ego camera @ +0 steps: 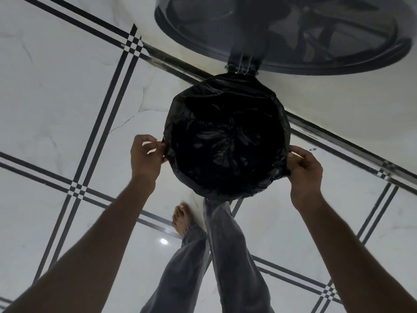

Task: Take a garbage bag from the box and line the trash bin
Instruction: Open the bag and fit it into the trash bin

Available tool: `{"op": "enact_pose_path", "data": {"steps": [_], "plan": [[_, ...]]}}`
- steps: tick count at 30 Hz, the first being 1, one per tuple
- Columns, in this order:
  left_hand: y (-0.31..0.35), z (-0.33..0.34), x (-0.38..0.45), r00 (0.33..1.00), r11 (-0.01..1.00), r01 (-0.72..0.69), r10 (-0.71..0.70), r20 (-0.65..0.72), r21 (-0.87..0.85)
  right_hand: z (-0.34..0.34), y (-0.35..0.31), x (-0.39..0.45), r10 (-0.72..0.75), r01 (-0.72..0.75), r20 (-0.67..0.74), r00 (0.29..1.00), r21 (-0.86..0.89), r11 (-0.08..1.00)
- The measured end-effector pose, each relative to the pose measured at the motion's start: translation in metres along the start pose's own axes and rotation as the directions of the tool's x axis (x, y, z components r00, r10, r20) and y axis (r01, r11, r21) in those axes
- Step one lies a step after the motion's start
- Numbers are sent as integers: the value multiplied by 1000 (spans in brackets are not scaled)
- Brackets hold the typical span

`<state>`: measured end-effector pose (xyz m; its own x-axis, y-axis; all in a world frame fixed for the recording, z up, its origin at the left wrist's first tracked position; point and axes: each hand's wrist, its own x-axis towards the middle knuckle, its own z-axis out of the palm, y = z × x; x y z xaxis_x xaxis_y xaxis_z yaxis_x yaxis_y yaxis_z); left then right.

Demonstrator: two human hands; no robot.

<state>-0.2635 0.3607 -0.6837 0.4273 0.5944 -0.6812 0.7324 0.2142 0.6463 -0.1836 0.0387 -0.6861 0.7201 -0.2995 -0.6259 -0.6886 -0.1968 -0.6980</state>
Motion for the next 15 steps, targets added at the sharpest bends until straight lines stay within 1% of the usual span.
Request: {"op": "enact_pose_path", "data": {"steps": [1, 2, 4, 5, 6, 8, 9, 11, 12, 15], "plan": [[-1, 0, 4, 998, 993, -53, 56, -25, 107, -1, 0, 0, 55, -54, -20, 998, 60, 997], [-1, 0, 8, 991, 963, -117, 128, -31, 243, 0, 0, -1, 99, -95, -29, 995, 98, 991], [6, 3, 12, 971, 837, -209, 239, 6, 505, 1, 0, -3, 154, -151, -17, 988, 108, 983], [10, 5, 12, 970, 807, -205, 243, 6, 554, 3, 1, -4, 179, -177, -14, 984, 98, 979], [14, 6, 12, 977, 808, -176, 214, -3, 562, 6, 1, -5, 196, -194, -23, 980, 86, 977], [13, 5, 13, 996, 870, -72, 90, -13, 488, 10, 1, -8, 210, -206, -74, 975, 58, 977], [10, 3, 13, 1000, 916, -23, 22, 7, 401, 13, 1, -12, 218, -213, -101, 971, 54, 975], [3, -2, 6, 994, 965, 55, -76, 76, 255, 17, 1, -22, 246, -238, -125, 961, 79, 968], [1, -3, 1, 988, 977, 81, -105, 114, 196, 19, 2, -28, 260, -250, -120, 958, 96, 963], [-8, -1, -15, 975, 992, 126, -126, 185, 9, 21, 12, -42, 288, -276, -63, 956, 159, 948]]}}
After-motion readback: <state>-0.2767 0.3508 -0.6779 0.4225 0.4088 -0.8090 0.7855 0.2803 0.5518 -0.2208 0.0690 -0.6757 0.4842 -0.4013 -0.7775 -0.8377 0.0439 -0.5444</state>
